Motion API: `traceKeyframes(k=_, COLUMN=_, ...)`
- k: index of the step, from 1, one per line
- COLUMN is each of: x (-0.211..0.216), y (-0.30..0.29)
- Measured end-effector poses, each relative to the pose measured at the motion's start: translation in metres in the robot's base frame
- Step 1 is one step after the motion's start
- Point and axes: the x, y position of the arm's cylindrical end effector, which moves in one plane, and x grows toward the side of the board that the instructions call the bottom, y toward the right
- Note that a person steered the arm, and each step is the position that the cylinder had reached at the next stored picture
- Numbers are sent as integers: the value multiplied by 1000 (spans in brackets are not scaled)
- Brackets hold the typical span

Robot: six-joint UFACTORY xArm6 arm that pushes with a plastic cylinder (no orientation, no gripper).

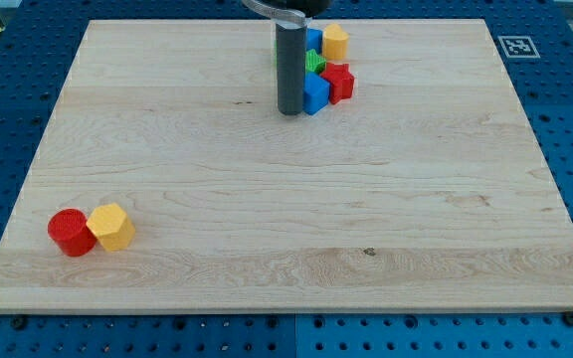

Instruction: Move the arm to the right of the red star

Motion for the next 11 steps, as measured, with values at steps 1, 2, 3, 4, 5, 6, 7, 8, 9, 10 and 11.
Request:
traceKeyframes(k=1, x=13, y=-22)
traceKeyframes(k=2, x=33, y=-30)
traceKeyframes(k=3, x=60, y=3)
traceKeyframes(k=4, x=60, y=83)
traceKeyframes(k=5, x=60, y=159)
traceKeyframes(k=6, x=29, y=204)
traceKeyframes(k=7, x=-14, y=206)
traceKeyframes(k=8, x=-31, y=175)
traceKeyframes(k=9, x=-34, y=154)
traceKeyframes(k=10, x=-36, y=131)
traceKeyframes(k=11, x=-37, y=116)
